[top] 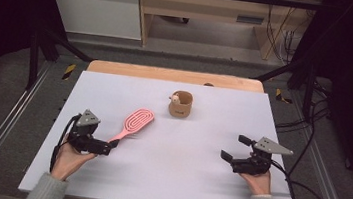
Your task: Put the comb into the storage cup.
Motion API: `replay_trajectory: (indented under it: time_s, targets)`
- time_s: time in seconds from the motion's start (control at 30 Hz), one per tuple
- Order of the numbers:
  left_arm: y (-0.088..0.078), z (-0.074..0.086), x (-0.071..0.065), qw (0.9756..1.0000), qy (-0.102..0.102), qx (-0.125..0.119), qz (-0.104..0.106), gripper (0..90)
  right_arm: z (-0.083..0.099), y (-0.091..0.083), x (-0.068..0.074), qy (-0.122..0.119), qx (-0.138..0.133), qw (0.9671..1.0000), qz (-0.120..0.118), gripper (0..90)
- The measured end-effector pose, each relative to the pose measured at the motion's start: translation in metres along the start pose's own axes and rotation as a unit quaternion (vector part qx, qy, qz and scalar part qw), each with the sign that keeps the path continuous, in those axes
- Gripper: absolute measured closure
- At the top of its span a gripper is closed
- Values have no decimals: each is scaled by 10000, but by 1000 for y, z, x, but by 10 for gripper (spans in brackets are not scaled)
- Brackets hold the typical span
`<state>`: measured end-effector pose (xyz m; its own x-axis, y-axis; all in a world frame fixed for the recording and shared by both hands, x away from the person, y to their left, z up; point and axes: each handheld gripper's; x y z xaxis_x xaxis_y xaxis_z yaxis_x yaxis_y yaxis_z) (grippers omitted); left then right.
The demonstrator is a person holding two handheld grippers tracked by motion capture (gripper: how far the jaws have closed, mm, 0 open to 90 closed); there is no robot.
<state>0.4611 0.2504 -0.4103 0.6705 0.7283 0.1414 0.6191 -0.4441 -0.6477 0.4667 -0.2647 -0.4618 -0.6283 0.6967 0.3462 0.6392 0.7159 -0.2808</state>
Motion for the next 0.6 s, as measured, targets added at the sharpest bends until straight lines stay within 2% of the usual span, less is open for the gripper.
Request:
replay_trajectory:
  time_s: [0.6]
  targets:
    - [2, -22, 1, 9998, 182, 25, 94, 0, 0, 0, 0, -3, -14, 10000, -6, 2]
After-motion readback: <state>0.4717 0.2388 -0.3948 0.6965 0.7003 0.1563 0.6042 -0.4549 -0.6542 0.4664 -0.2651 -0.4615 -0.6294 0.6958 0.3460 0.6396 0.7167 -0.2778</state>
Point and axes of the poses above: each handheld gripper's, and its own axes: y roughly forward along the jaws, z roughly out of its underside, x roughly to its left, and after that the axes turned 11 degrees about y, right-handed
